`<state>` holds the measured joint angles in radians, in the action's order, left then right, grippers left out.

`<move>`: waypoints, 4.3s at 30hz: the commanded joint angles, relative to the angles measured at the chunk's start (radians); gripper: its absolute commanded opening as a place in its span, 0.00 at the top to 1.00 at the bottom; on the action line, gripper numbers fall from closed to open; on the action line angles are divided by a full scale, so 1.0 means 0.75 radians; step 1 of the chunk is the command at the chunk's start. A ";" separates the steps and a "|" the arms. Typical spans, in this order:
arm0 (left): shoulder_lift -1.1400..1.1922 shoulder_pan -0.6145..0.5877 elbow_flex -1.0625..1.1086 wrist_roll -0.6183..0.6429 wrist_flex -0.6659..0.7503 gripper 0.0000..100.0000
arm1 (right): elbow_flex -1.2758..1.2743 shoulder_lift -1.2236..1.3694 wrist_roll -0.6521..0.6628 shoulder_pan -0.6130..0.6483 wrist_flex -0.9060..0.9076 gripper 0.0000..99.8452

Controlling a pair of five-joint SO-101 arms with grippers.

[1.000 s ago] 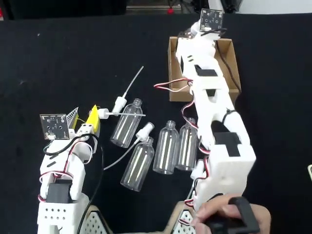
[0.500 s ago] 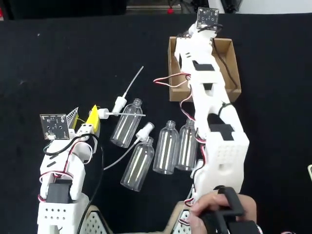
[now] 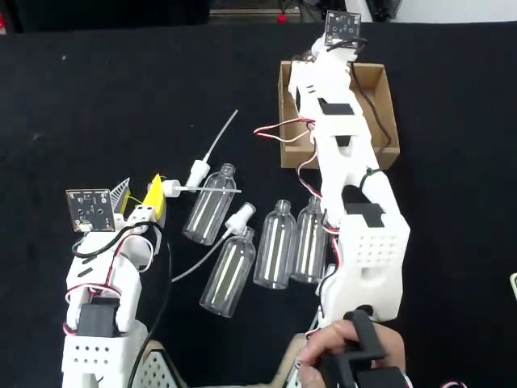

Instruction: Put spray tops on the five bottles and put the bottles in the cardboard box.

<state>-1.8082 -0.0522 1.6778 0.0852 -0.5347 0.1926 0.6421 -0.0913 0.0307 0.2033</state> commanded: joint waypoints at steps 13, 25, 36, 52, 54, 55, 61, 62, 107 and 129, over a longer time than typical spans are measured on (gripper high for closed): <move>0.002 0.019 0.028 -0.010 0.035 0.83 | 0.157 -0.024 -0.006 0.031 0.176 0.74; 0.002 0.019 0.028 -0.010 0.035 0.83 | 0.238 -0.015 -0.014 0.096 0.252 0.74; 0.002 0.019 0.030 -0.010 0.035 0.83 | 0.228 -0.017 -0.014 0.094 0.260 0.74; 0.002 0.019 0.030 -0.010 0.035 0.83 | 0.230 -0.026 -0.014 0.092 0.338 0.62; 0.002 0.019 0.030 -0.010 0.035 0.83 | 0.234 -0.026 -0.014 0.092 0.338 0.62; 0.002 0.019 0.030 -0.010 0.035 0.83 | 0.238 -0.026 -0.014 0.092 0.342 0.62; 0.002 0.019 0.030 -0.010 0.035 0.83 | 0.234 -0.136 -0.014 0.092 0.493 0.62; 0.002 0.019 0.030 -0.010 0.035 0.83 | 0.234 -0.159 -0.014 0.092 0.522 0.62; -0.010 -0.101 0.030 -0.004 0.045 0.83 | -0.621 -1.159 0.119 0.634 1.493 0.75; -0.010 -0.101 0.030 -0.010 0.045 0.83 | -0.631 -0.785 -0.423 0.798 1.082 0.66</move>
<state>-1.8082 -0.1166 1.6778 0.0852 -0.5347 -0.3552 0.0529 -0.3966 0.6183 1.0273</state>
